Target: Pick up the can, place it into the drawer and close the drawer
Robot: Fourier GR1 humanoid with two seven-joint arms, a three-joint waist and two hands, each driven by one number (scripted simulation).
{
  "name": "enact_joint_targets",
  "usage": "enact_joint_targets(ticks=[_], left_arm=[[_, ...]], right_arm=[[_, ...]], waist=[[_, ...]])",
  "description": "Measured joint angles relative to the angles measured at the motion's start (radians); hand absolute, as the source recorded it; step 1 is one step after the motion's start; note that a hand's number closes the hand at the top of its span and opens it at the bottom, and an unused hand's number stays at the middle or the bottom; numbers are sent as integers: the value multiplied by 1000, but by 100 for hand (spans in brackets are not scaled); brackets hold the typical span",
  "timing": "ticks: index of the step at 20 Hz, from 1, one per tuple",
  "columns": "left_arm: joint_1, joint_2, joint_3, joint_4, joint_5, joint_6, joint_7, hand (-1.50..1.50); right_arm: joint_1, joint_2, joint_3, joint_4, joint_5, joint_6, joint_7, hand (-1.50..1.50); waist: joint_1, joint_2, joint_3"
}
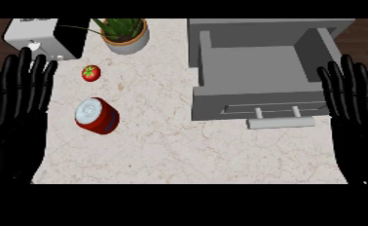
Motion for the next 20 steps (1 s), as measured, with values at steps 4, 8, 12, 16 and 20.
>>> enact_joint_targets(ticks=[4,8,12,16,20], left_arm=[[31,33,40,-6,76,-62,-9,-150],[92,74,117,37,160,-102,42,-150],[118,96,168,58,200,-81,168,-150],[128,140,244,60,278,-104,250,-150],[110,149,265,37,304,-104,314,-150]], right_arm=[[1,-7,-37,-10,-20,1,21,-150],[34,7,-52,-7,-14,-31,86,-150],[44,9,-81,14,-16,-64,185,-150],[61,15,-92,8,-14,-77,223,-150],[95,24,-99,13,-17,-60,201,-150]], waist=[[28,-15,10],[39,-18,13],[45,-20,15],[46,-22,15],[45,-23,16]])
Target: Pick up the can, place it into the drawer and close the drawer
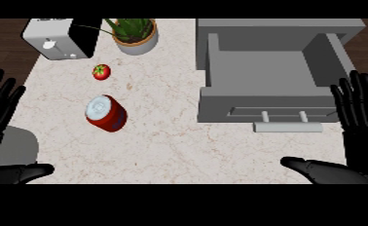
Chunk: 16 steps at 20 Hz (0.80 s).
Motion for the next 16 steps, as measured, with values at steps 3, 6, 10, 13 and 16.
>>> enact_joint_targets(ticks=[3,6,10,13,16], left_arm=[[-30,-2,0,46,-13,-8,-13,-150],[-21,-13,-3,40,-19,-13,-2,-150],[-44,-44,-40,113,-78,-4,-45,-150],[-55,-71,-74,167,-126,8,-76,-150],[-45,-96,-105,218,-174,15,-117,-150]], right_arm=[[0,-5,-24,26,-12,16,-23,-150],[-11,-6,-41,37,-22,22,-23,-150],[13,-7,-57,19,-36,43,-34,-150],[13,-10,-69,18,-39,49,-29,-150],[36,-16,-92,10,-59,72,-47,-150]], waist=[[-1,0,0],[0,0,0],[-3,0,0],[-3,0,0],[-4,0,0]])
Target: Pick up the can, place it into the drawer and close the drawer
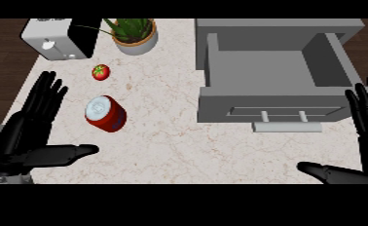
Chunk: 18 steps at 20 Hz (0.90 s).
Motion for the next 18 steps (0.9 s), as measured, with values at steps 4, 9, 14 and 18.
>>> enact_joint_targets(ticks=[4,9,14,18], left_arm=[[20,-14,-2,86,-34,-3,-86,-150],[37,-33,-12,211,-83,-2,-212,-150],[1,-47,2,363,-121,37,-317,-150],[-31,-36,27,488,-119,39,-389,-150]], right_arm=[[9,8,3,-22,11,3,6,-150],[15,2,-21,-49,-7,16,25,-150],[39,10,-38,-56,-15,37,4,-150],[44,3,-60,-102,-35,43,50,-150]], waist=[[1,0,0],[0,0,0],[0,0,0],[-1,0,0]])
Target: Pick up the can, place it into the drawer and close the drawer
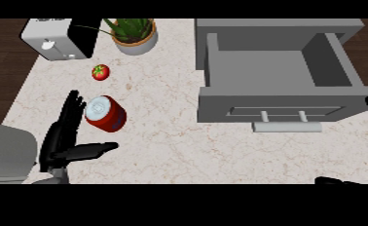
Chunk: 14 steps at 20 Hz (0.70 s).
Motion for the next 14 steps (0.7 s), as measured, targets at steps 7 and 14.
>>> enact_joint_targets(ticks=[7,14], left_arm=[[-54,3,18,195,-4,18,-113,-150],[-148,38,61,441,14,14,-242,-150]], right_arm=[[12,10,-14,-27,-4,21,12,-150],[-16,7,-29,-37,5,25,44,-150]], waist=[[-1,0,0],[-1,0,0]])
